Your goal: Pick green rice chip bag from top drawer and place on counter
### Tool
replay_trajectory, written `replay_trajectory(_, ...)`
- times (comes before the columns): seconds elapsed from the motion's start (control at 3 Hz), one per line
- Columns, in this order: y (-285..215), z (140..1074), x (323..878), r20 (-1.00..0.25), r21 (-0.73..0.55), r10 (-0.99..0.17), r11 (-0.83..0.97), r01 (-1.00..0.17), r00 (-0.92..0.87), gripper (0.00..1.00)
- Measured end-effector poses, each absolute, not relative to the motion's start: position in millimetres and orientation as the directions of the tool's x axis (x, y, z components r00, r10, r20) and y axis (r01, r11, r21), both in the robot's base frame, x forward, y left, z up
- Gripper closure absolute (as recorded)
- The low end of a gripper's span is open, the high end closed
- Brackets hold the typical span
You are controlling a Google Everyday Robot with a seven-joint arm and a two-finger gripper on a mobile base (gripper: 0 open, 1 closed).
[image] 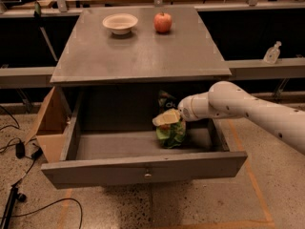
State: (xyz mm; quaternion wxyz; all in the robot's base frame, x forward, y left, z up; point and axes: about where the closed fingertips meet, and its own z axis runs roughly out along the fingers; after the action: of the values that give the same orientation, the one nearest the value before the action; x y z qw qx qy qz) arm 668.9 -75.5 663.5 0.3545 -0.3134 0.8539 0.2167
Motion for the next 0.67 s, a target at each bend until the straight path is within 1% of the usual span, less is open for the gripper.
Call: replay_trajectory(0.67, -61.4, 669.2, 661.7, -0.774, 0.147, -0.378, 0.673, -0.725, -0.508, 0.61)
